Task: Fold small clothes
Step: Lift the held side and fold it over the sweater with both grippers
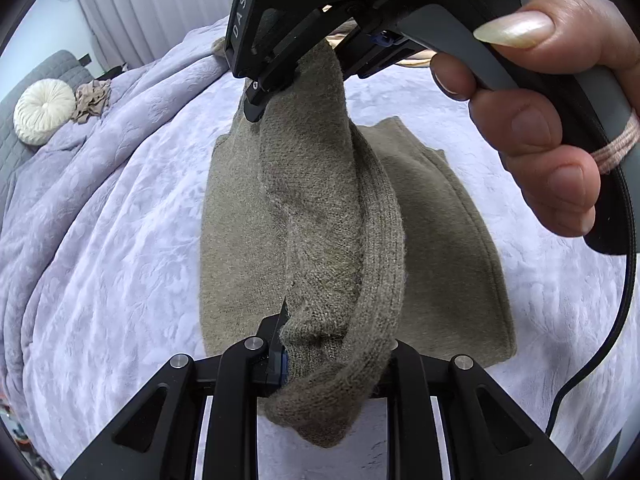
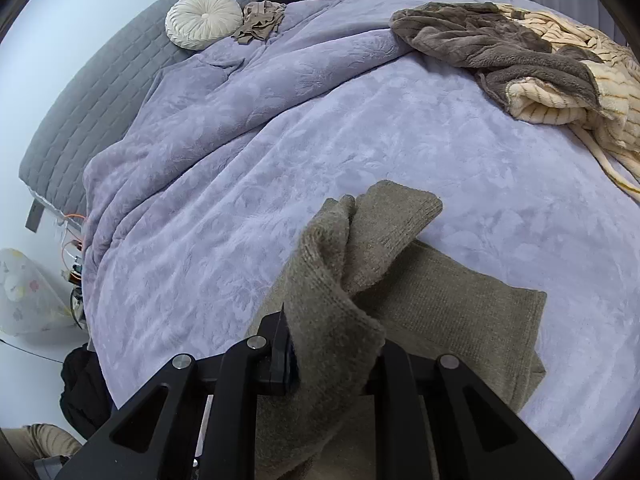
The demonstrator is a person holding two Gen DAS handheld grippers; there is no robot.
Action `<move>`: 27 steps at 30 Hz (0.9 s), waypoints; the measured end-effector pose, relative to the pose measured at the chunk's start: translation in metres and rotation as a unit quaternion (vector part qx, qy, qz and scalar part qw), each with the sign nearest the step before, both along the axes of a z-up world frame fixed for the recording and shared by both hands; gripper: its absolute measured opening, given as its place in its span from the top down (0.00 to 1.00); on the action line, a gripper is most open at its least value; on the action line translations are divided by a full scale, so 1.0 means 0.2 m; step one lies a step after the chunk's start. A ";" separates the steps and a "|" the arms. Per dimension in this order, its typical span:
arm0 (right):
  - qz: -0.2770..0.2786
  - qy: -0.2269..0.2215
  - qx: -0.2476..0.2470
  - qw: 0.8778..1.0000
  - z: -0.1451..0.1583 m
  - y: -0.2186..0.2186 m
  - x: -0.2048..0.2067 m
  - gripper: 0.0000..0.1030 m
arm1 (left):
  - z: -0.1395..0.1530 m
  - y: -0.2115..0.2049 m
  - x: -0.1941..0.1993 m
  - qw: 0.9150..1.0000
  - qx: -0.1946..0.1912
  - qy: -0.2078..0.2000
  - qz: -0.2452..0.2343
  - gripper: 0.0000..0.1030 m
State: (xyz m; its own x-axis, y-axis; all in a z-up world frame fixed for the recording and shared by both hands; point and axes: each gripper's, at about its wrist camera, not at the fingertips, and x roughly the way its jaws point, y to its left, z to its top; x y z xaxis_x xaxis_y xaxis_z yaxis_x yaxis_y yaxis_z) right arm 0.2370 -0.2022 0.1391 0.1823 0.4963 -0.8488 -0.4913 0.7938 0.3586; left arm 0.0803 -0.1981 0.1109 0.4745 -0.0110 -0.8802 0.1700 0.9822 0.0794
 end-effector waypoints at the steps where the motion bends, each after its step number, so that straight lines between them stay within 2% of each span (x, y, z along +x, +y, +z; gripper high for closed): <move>1: 0.001 0.000 0.000 1.000 0.00 -0.03 0.00 0.83 | 0.00 -0.02 0.00 1.000 0.004 0.000 -0.002 0.78; 11: -0.001 0.006 0.014 1.000 -0.07 -0.25 0.03 0.83 | -0.05 -0.25 0.04 0.999 0.035 0.019 -0.026 0.78; 19: -0.004 0.013 0.028 1.000 -0.14 -0.36 0.04 0.83 | -0.10 -0.32 0.08 0.998 0.052 0.027 -0.029 0.78; 27: -0.009 0.022 0.043 0.999 -0.23 -0.43 0.07 0.83 | -0.19 -0.45 0.10 0.995 0.085 0.032 -0.031 0.78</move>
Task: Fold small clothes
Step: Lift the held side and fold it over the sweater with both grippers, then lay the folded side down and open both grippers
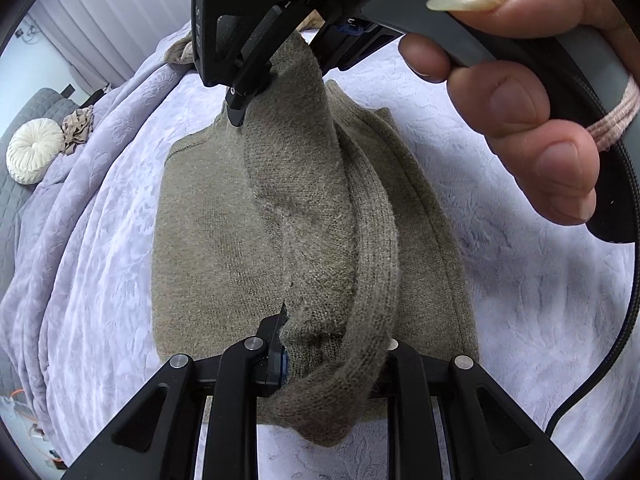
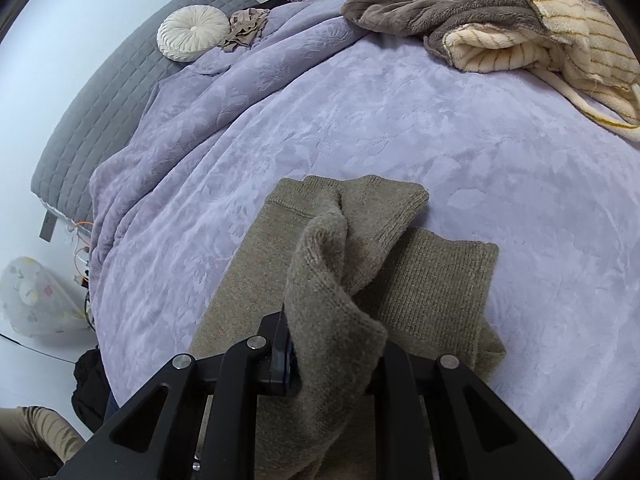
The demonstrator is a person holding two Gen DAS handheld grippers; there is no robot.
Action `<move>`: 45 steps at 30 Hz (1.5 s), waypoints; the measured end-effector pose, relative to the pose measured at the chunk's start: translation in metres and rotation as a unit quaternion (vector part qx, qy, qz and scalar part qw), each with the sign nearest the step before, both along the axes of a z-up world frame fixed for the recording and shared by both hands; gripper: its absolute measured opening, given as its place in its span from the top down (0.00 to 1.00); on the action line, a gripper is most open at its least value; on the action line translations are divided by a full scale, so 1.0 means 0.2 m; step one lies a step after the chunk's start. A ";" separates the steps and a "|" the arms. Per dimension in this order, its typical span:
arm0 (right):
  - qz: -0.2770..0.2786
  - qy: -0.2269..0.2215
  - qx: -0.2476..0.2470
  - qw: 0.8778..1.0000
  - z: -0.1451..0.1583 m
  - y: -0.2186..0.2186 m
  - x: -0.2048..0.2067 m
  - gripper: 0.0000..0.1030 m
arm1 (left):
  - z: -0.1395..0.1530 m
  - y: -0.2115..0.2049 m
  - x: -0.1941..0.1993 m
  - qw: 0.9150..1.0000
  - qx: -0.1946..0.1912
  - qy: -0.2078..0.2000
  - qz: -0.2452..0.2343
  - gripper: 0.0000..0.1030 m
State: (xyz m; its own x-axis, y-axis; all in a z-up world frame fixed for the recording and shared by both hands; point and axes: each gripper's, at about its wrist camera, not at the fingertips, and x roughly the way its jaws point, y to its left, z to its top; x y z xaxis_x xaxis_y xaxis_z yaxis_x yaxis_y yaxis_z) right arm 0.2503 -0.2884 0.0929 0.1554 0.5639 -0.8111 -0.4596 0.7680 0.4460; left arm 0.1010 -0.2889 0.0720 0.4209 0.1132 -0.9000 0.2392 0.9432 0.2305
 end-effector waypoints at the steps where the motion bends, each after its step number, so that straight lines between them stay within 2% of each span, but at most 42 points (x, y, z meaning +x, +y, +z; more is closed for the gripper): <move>1: -0.002 0.001 0.002 1.000 -0.01 -0.01 0.00 0.83 | -0.01 -0.02 0.00 1.000 0.006 -0.001 -0.002 0.78; 11: -0.018 0.007 0.020 1.000 -0.09 -0.14 0.01 0.83 | -0.05 -0.13 0.01 0.999 0.034 -0.001 -0.006 0.78; 18: -0.031 0.016 -0.005 0.999 -0.19 -0.17 0.02 0.81 | -0.12 -0.21 -0.03 0.998 0.062 -0.011 -0.006 0.78; 25: -0.030 -0.012 0.000 0.999 -0.09 -0.18 -0.04 0.82 | -0.04 -0.21 -0.07 0.998 0.052 -0.019 -0.012 0.78; 28: -0.033 -0.019 0.005 0.999 -0.06 -0.19 -0.04 0.82 | -0.08 -0.22 -0.06 0.998 0.056 -0.010 -0.012 0.78; 31: -0.041 0.003 -0.032 0.999 -0.16 -0.19 -0.01 0.81 | -0.11 -0.22 -0.04 0.998 0.060 -0.001 -0.013 0.77; 33: -0.049 0.014 -0.034 0.998 -0.22 -0.21 0.00 0.79 | -0.10 -0.21 -0.05 0.998 0.057 -0.006 -0.016 0.76; 35: -0.062 0.017 -0.024 0.998 -0.22 -0.24 0.00 0.75 | -0.10 -0.19 -0.05 0.999 0.048 -0.004 -0.017 0.68; 37: -0.072 0.022 -0.025 0.997 -0.22 -0.25 -0.01 0.61 | -0.08 -0.17 -0.05 0.999 0.032 0.002 -0.018 0.64; 38: -0.073 0.028 -0.024 0.997 -0.22 -0.26 -0.01 0.60 | -0.07 -0.16 -0.05 1.000 0.022 0.008 -0.017 0.49; 40: -0.074 0.026 -0.034 0.996 -0.19 -0.26 -0.04 0.49 | -0.04 -0.11 -0.04 1.000 0.003 0.012 -0.006 0.28; 43: -0.077 0.015 -0.041 0.996 -0.13 -0.26 -0.10 0.38 | -0.01 -0.06 -0.04 0.999 -0.036 0.029 -0.001 0.26; 45: -0.082 0.007 -0.043 0.996 -0.09 -0.27 -0.14 0.36 | 0.00 -0.02 -0.05 0.998 -0.052 0.042 0.004 0.26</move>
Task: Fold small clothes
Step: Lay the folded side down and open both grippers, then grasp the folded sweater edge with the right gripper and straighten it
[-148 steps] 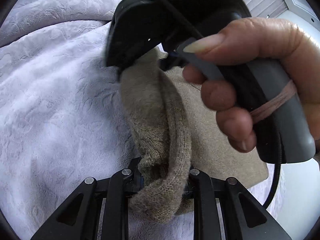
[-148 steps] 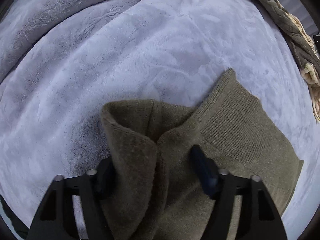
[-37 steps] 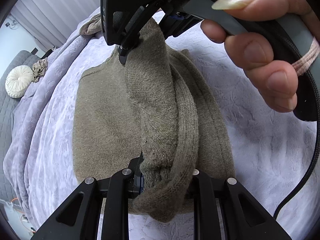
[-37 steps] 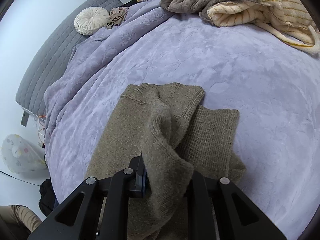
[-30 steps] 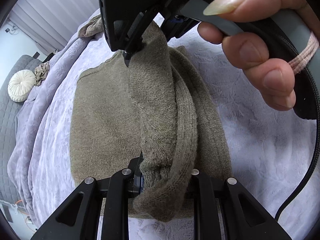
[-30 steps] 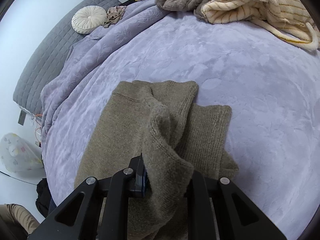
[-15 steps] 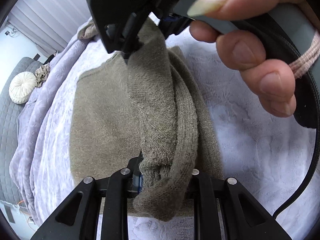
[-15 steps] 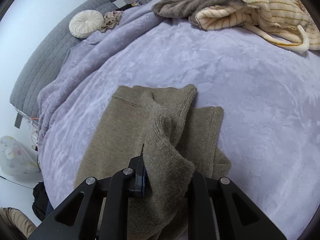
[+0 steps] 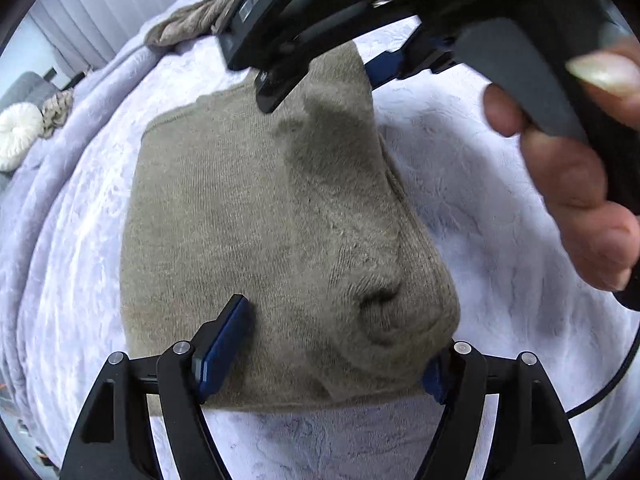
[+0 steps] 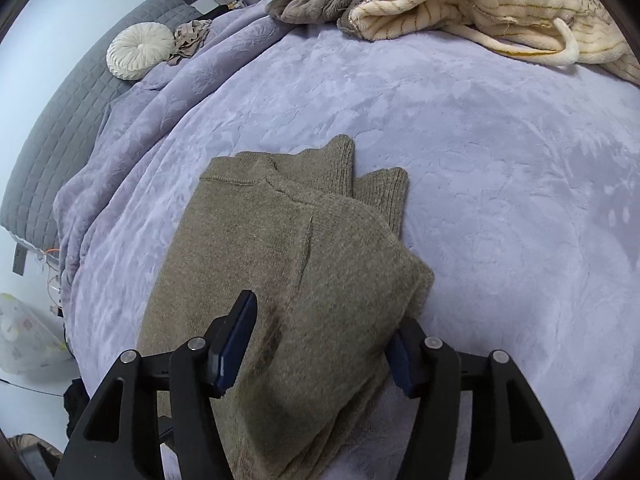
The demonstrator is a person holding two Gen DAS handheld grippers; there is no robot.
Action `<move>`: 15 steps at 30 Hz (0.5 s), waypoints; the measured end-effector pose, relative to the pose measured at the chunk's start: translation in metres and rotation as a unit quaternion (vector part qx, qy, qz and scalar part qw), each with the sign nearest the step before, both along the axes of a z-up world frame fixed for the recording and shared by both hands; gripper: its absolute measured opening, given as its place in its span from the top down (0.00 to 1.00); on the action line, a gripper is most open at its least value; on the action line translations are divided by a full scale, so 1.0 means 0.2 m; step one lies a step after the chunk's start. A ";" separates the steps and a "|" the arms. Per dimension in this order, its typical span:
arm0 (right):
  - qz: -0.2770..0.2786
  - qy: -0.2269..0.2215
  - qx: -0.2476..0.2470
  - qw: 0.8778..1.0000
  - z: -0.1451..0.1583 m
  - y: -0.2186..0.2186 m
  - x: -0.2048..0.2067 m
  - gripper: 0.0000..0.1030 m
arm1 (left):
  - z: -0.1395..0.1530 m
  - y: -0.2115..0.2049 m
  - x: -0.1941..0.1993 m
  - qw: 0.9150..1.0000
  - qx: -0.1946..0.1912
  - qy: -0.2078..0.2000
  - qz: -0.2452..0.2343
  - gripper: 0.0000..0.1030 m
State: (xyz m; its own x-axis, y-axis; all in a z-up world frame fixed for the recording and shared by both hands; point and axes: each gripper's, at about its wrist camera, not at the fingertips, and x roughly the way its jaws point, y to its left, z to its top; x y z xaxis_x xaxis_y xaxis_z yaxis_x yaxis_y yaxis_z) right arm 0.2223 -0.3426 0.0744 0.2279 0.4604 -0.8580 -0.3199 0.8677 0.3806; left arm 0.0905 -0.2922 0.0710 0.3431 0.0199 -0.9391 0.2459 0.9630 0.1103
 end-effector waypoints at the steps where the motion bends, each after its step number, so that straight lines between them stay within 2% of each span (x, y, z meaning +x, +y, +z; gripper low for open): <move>1: -0.004 -0.001 -0.001 1.000 0.02 -0.01 -0.01 0.36 | 0.00 0.01 -0.01 1.000 -0.003 0.002 0.002 0.26; 7: -0.036 -0.010 0.009 0.999 0.12 -0.07 -0.14 0.36 | 0.06 0.10 -0.11 1.000 -0.025 0.000 0.002 0.26; 15: -0.032 -0.043 0.014 0.998 0.25 -0.01 -0.45 0.36 | 0.13 0.25 -0.23 0.999 -0.050 -0.004 0.002 0.26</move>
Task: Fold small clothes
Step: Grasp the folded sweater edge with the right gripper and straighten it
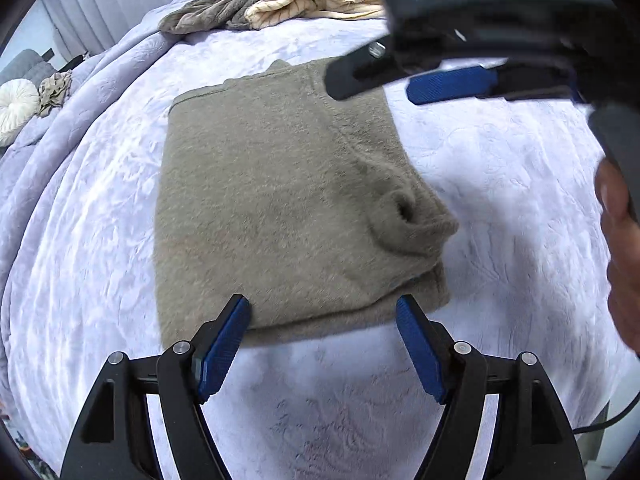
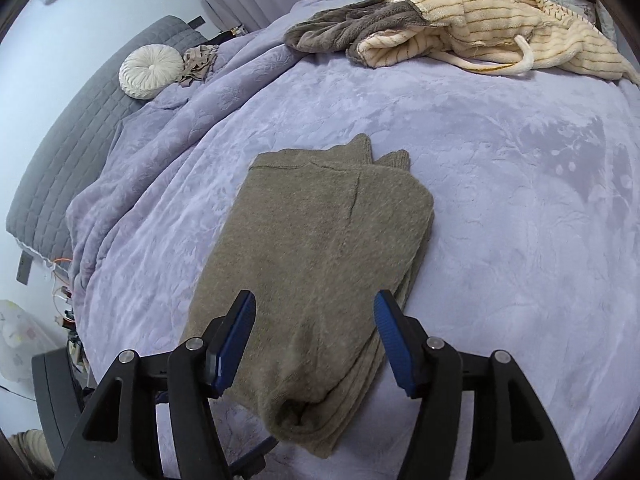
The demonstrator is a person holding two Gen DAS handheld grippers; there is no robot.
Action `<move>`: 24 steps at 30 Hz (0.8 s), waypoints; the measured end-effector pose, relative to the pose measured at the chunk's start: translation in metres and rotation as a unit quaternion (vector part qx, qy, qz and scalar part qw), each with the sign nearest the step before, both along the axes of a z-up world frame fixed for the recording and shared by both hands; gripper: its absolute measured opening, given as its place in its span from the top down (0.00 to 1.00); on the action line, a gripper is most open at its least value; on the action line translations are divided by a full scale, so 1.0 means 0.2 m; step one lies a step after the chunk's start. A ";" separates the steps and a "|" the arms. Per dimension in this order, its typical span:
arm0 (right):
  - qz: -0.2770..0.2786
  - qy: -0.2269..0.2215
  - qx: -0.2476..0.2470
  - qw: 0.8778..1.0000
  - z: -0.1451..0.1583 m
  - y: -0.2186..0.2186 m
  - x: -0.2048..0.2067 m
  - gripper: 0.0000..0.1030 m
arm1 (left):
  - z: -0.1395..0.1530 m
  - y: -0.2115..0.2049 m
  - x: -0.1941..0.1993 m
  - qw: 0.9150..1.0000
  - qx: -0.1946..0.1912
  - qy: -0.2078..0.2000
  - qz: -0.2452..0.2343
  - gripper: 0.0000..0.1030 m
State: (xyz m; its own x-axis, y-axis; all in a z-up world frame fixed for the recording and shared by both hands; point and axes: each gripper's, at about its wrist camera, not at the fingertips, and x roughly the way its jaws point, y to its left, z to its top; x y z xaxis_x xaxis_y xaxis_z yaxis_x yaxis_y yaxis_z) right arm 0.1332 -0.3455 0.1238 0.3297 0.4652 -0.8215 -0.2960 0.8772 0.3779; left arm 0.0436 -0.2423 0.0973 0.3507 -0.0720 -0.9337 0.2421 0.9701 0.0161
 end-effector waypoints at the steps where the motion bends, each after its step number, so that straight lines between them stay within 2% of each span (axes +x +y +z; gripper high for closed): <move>1: 0.000 -0.002 0.000 1.000 0.00 0.01 -0.03 0.36 | 0.00 0.02 -0.01 1.000 -0.001 -0.001 0.003 0.26; 2: -0.001 -0.003 -0.001 1.000 0.00 0.02 -0.06 0.36 | 0.00 0.07 0.05 1.000 -0.001 0.000 0.005 0.26; 6: -0.005 -0.004 -0.003 1.000 -0.03 0.06 -0.17 0.36 | -0.01 0.20 0.02 1.000 -0.008 0.006 0.017 0.26; 8: -0.006 -0.007 -0.008 1.000 -0.05 0.08 -0.22 0.36 | -0.01 0.28 0.00 0.999 -0.023 0.007 0.022 0.26; 11: -0.015 -0.016 -0.006 1.000 -0.07 0.09 -0.27 0.37 | 0.01 0.45 0.00 0.997 -0.074 0.012 0.034 0.26; 14: -0.016 -0.020 0.002 1.000 -0.11 0.14 -0.29 0.37 | 0.00 0.57 0.03 0.993 -0.096 0.008 0.074 0.26; 15: -0.017 -0.028 -0.022 0.999 -0.14 0.16 -0.29 0.40 | -0.01 0.61 0.07 0.990 -0.109 0.015 0.086 0.26; 16: -0.020 -0.031 -0.050 0.998 -0.17 0.17 -0.30 0.61 | -0.03 0.62 0.08 0.989 -0.116 0.023 0.092 0.26; 18: -0.034 -0.008 -0.077 0.996 -0.25 0.14 -0.31 0.82 | -0.09 0.63 0.12 0.985 -0.137 0.035 0.100 0.26; 20: -0.057 -0.003 -0.058 0.997 -0.29 0.06 -0.34 0.84 | -0.17 0.61 0.18 0.983 -0.145 0.050 0.098 0.26; 21: -0.066 -0.002 -0.052 0.996 -0.31 0.03 -0.36 0.84 | -0.23 0.61 0.21 0.985 -0.126 0.062 0.104 0.26; 22: -0.073 0.004 -0.055 0.996 -0.33 0.01 -0.37 0.85 | -0.30 0.61 0.23 0.983 -0.126 0.081 0.109 0.25; 24: -0.078 0.015 -0.046 0.996 -0.38 -0.02 -0.38 0.85 | -0.35 0.65 0.24 0.977 -0.149 0.095 0.117 0.21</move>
State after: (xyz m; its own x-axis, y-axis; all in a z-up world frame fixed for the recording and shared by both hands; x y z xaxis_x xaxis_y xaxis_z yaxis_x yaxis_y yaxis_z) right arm 0.0568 -0.3491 0.0480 0.3662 0.3324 -0.8691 -0.1427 0.9430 0.3006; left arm 0.0913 -0.1113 0.0271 0.2129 -0.2899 -0.9331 -0.0158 0.9538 -0.3000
